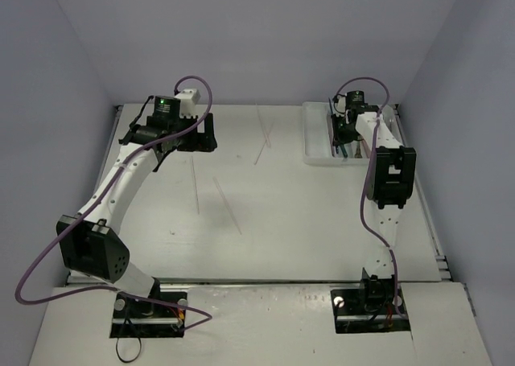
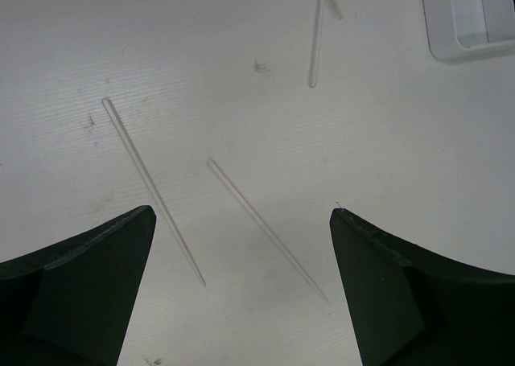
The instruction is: Sort the eating utensils into containers
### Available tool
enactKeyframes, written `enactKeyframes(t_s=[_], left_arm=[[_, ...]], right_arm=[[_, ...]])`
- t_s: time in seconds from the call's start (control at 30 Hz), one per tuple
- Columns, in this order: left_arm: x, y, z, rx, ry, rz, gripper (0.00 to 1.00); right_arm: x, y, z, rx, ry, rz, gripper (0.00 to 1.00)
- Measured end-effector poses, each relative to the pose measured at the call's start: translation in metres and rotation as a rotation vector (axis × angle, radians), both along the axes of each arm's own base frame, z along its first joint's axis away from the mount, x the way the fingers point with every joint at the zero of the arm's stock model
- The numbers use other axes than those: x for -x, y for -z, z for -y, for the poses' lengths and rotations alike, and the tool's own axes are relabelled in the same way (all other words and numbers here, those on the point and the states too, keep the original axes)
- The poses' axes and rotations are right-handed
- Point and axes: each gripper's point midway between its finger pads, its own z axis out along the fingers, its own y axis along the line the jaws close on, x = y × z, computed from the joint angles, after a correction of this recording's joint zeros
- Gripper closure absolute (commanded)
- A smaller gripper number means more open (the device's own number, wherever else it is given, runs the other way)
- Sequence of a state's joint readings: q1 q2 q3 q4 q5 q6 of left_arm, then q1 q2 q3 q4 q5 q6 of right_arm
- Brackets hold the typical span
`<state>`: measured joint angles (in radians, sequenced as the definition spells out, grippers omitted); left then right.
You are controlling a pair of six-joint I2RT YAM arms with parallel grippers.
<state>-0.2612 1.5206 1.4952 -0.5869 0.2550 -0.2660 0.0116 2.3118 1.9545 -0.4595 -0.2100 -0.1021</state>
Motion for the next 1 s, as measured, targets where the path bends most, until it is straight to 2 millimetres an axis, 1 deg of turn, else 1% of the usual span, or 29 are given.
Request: enactKeyframes(t_s=[0.03,0.07,0.13,0.17,0.43,0.5,0.57,0.63,0.67,0.8,0.9,0.97,1.0], left_arm=[[0.000,0.001,-0.001,0.000,-0.002,-0.001,0.11],[-0.001,0.001,-0.001,0.000,-0.004,-0.003,0.11],[-0.001,0.001,-0.002,0.001,-0.008,-0.005,0.11],[-0.001,0.001,-0.002,0.000,-0.010,-0.005,0.11],[-0.004,0.002,-0.009,-0.023,-0.041,0.001,0.11],[-0.005,0.003,-0.010,-0.027,-0.046,0.001,0.11],[-0.005,0.004,-0.010,-0.029,-0.047,-0.001,0.11],[-0.006,0.006,-0.010,-0.031,-0.046,-0.006,0.11],[-0.007,0.009,-0.010,-0.032,-0.046,-0.012,0.14],[-0.016,0.026,-0.005,-0.043,-0.030,-0.054,0.20],[-0.026,0.048,0.002,-0.061,-0.013,-0.099,0.21],[-0.030,0.066,0.007,-0.074,0.002,-0.137,0.21],[-0.030,0.075,0.009,-0.080,0.007,-0.157,0.21]], right_arm=[[0.000,0.002,0.000,0.000,0.000,-0.003,0.92],[0.000,0.003,0.000,0.000,0.000,-0.006,0.89],[0.001,0.005,0.000,0.000,0.001,-0.011,0.83],[0.001,0.006,0.000,-0.001,0.002,-0.012,0.78],[-0.001,0.003,-0.003,-0.024,0.026,-0.006,0.74],[-0.001,0.000,-0.004,-0.033,0.032,-0.001,0.73],[-0.002,-0.008,-0.005,-0.043,0.037,0.012,0.73],[-0.003,-0.023,-0.007,-0.064,0.040,0.037,0.73],[-0.004,-0.032,-0.008,-0.077,0.041,0.053,0.73],[-0.009,-0.086,-0.018,-0.137,0.036,0.151,0.72],[-0.009,-0.127,-0.026,-0.183,0.026,0.224,0.72],[-0.006,-0.147,-0.030,-0.202,0.014,0.259,0.72],[-0.004,-0.154,-0.033,-0.207,0.009,0.272,0.72]])
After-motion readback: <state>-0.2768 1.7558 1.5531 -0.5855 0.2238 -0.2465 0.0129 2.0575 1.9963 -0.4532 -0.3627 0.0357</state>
